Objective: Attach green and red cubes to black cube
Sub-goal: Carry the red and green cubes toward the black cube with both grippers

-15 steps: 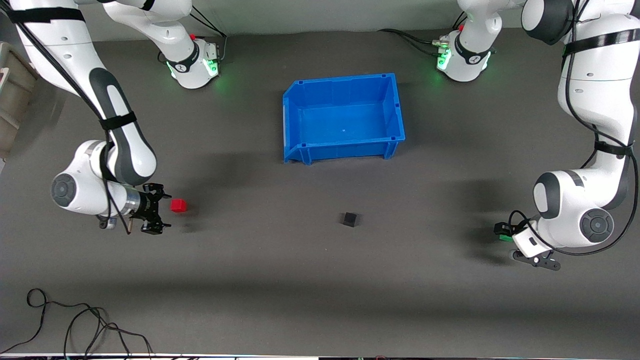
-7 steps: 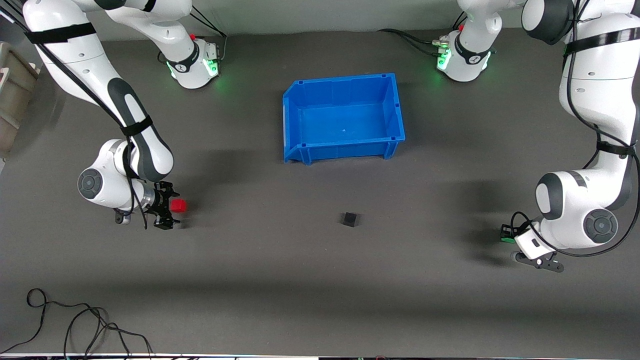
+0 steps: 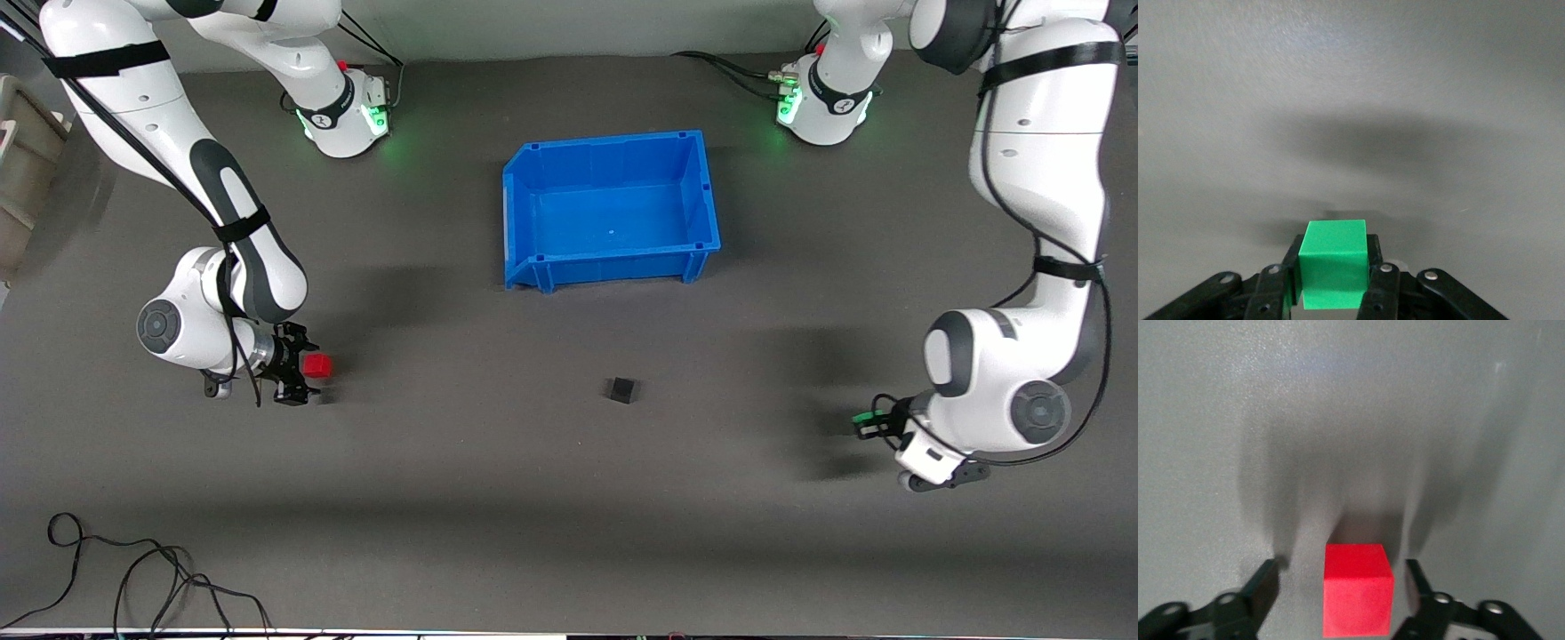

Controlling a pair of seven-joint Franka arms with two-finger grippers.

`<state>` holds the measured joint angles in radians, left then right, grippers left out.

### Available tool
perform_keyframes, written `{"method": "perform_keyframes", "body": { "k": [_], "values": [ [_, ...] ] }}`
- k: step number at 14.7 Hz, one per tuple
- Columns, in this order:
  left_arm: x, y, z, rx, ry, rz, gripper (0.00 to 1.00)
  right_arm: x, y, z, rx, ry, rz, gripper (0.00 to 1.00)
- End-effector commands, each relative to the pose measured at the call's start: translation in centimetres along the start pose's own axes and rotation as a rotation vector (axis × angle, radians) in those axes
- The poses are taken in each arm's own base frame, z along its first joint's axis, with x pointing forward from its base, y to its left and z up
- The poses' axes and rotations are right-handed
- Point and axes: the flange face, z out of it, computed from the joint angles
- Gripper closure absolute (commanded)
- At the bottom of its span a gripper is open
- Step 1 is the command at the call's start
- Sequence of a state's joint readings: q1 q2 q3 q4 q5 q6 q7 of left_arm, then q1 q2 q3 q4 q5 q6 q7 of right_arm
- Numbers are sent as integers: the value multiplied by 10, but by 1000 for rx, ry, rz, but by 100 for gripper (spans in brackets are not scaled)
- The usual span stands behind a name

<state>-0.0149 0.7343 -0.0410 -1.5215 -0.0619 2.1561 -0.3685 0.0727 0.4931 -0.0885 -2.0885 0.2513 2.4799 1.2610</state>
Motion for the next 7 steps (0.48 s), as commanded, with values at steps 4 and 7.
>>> {"method": "perform_keyframes", "body": {
  "k": [4,7],
  "values": [
    [-8,36,-34,-63,-4,-666,100,-7,-3,-13,39,-23,-1,100],
    [-20,56,-41,-64,-23,-870,100,-26,-14,-41,40,-43,-10,100]
  ]
}}
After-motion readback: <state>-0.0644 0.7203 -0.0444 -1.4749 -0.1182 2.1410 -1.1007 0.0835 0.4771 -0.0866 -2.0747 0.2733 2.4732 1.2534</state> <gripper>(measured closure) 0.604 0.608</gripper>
